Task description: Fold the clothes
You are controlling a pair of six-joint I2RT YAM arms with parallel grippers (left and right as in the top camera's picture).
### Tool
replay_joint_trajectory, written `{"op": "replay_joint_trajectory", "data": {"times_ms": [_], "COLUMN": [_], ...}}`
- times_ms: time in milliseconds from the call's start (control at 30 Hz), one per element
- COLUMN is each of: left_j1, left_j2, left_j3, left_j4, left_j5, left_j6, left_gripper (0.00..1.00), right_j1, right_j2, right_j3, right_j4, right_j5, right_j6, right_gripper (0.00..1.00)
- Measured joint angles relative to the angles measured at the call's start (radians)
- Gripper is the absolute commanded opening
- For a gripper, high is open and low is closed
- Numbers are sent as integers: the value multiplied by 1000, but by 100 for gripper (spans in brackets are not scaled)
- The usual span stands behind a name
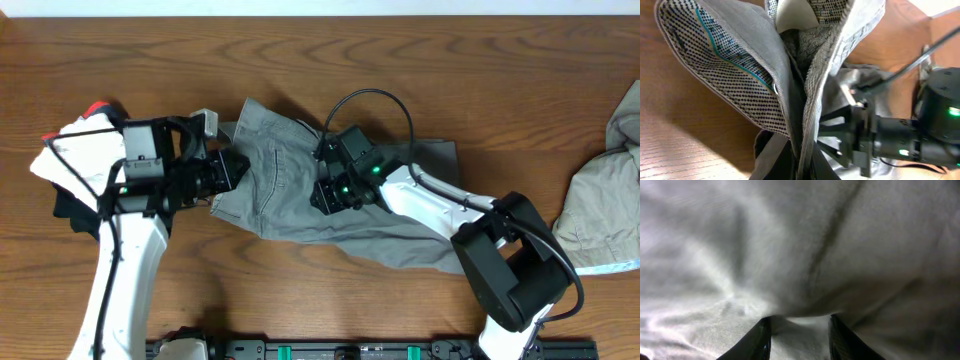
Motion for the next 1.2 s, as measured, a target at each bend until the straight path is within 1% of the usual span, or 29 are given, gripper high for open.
{"op": "replay_joint_trajectory", "data": {"times_ms": [200, 433, 700, 833, 1067, 1200], "left_j1": [0, 6, 29, 30, 30, 27], "left_j2": [-64, -70, -70, -70, -70, -70], "left_j3": [0, 0, 24, 68, 118, 144], "left_j4": [-4, -5, -12, -39, -96, -130], "left_j5": [4, -29, -43, -44, -46, -40], "left_j6": [0, 0, 5, 14, 16, 18], "left_gripper": [6, 6, 6, 6, 6, 6], "right_j1": [13, 17, -47, -70, -47, -31], "right_j2": [0, 0, -20, -32, -32, -32], "right_j3": [0, 0, 0, 0, 0, 0], "right_j4": [41, 48, 10, -1, 7, 54], "right_j5": [2, 2, 2, 6, 24, 27], "right_j6": [35, 49, 45, 45, 53, 73], "right_gripper": [36, 37, 35, 35, 34, 33]}}
